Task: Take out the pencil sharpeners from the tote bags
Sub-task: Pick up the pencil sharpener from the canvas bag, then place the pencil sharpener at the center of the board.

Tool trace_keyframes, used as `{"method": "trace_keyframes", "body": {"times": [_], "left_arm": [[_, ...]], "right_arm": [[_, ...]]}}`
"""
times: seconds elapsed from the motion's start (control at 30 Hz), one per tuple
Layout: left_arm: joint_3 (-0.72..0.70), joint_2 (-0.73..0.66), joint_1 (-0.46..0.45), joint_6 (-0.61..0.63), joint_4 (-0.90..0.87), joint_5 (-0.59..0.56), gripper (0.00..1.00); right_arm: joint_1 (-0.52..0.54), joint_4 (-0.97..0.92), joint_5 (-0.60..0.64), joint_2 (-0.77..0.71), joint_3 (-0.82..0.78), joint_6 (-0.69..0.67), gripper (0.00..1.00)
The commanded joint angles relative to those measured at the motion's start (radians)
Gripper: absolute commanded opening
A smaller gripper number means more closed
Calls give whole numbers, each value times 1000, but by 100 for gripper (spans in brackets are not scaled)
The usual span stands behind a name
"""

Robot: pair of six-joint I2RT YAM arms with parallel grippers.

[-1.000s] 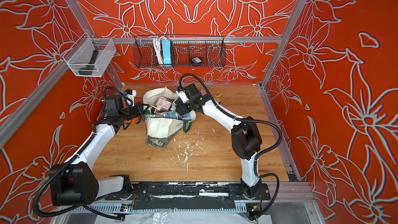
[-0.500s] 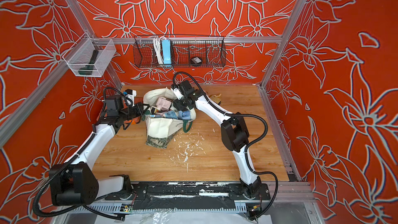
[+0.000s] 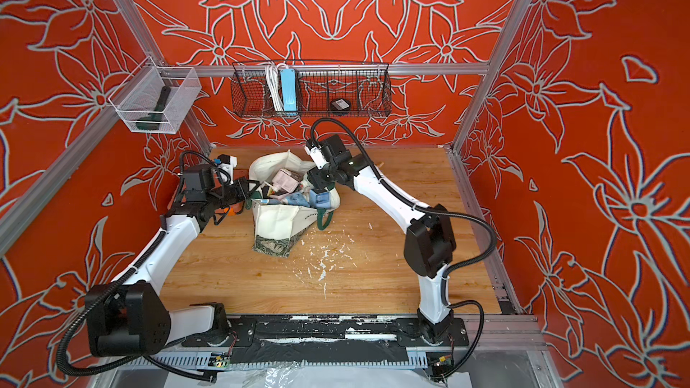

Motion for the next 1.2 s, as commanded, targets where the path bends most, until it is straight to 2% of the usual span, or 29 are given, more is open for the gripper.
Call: {"method": "trace_keyframes", "body": {"times": [0.0,0.17,0.37,0.63,0.83,1.17], "left_arm": [[34,-7,-10,17,17,42,0],[34,-7,-10,16,18,45,0],[34,-7,-11,15,19,49,0],[34,-8,-11,13,19,49,0],[36,-7,-12,13,19,50,0],[36,-5,-11,14,19,47,0]], "right_arm": [[-3,-27,55,-128,-12,80,34],[-69,-86,162,-210,-51,150,32],[-226,-120,261,-218,-121,238,27],[-372,-219,413,-48,-99,216,25],[-416,-259,341,81,-49,219,24],[-416,-334,360,301,170,189,24]]}}
